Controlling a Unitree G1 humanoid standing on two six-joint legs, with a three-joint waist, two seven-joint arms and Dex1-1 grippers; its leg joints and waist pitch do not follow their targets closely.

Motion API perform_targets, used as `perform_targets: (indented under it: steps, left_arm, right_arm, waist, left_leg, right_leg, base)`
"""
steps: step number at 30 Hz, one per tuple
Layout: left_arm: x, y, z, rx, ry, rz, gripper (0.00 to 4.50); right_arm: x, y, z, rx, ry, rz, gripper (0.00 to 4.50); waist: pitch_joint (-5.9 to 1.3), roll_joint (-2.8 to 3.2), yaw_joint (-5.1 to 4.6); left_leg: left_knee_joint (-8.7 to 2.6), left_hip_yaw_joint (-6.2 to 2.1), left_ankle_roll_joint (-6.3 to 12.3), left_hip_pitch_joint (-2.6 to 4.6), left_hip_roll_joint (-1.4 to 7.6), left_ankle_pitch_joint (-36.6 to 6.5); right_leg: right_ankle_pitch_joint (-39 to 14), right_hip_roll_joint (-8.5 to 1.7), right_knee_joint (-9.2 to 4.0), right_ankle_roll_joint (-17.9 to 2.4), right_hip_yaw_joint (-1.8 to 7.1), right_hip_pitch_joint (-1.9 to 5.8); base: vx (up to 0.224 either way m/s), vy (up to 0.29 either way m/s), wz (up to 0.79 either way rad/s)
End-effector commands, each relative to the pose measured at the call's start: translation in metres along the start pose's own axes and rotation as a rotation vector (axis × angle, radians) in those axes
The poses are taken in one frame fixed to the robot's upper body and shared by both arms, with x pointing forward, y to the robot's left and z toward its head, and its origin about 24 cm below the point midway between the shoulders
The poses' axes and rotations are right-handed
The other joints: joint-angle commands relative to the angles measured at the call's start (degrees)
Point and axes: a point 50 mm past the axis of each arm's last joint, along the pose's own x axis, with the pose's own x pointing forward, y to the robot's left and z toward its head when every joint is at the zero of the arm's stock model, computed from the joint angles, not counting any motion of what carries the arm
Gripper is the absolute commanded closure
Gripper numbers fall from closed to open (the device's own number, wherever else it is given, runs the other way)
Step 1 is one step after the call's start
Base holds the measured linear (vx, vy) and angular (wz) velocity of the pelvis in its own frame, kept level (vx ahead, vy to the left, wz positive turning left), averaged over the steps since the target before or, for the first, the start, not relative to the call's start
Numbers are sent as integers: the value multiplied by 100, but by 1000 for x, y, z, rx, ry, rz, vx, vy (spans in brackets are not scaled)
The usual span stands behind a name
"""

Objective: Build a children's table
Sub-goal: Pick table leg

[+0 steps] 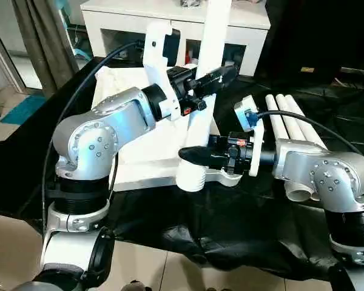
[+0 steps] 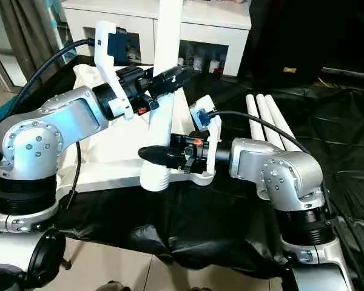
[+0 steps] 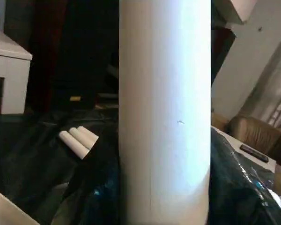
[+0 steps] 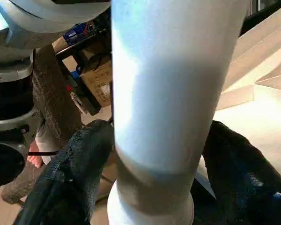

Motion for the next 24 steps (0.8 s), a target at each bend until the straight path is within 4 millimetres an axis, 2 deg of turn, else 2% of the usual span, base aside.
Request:
perform_targets:
  steps: [1, 4, 8, 13, 21, 22, 24]
  left_arm:
    - [2, -5, 4, -4, -4, -36, 269]
    - [2, -6, 4, -3, -3, -41, 269]
    - [2, -6, 4, -2, -4, -39, 269]
    - [2, -6, 4, -5, -5, -38, 269]
    - [1, -5, 4, -8, -6, -35, 269]
    - [1, -5, 4, -7, -5, -35, 269]
    - [1, -5, 3, -7, -5, -35, 269]
  right_arm:
    - [1, 0, -2, -5, 18, -2, 167]
    - [1, 0, -3, -3, 22, 0, 208]
    - [1, 0, -5, 1, 28, 1, 239]
    - [1, 0, -8, 9, 34, 3, 258]
    - [1, -1, -9, -15, 22, -9, 260]
    - [2, -1, -8, -6, 13, -11, 204]
    - [2, -1, -8, -5, 10, -5, 190]
  waist:
    - [-502, -25, -1]
    - [-501, -24, -1]
    - [-502, -17, -1]
    - [-501, -15, -1]
    - [-501, -22, -5]
    - [-500, -27, -7]
    - [-504, -26, -5]
  left_leg:
    - [-352, -34, -51, 80, 153, -841]
    - [-350, -32, -40, 81, 150, -835]
    - [-353, -37, -50, 85, 156, -837]
    - [-352, -36, -50, 83, 154, -840]
    - [-352, -34, -45, 83, 156, -839]
    - [-351, -31, -40, 85, 152, -846]
    - [-349, -31, -31, 86, 156, -830]
  right_leg:
    - [-1616, -332, -380, -873, 182, 338]
    - [-1609, -328, -379, -865, 184, 334]
    - [-1604, -327, -378, -861, 183, 332]
    - [-1576, -326, -376, -869, 184, 335]
    - [-1565, -327, -375, -875, 185, 333]
    - [-1605, -327, -378, -871, 184, 334]
    - [-1584, -328, -375, -874, 186, 332]
  base:
    - [0, 0, 0]
    - [0, 0, 0]
    - [0, 0, 0]
    - [0, 0, 0]
    - [0, 0, 0]
    - [0, 0, 0]
    - [0, 0, 0]
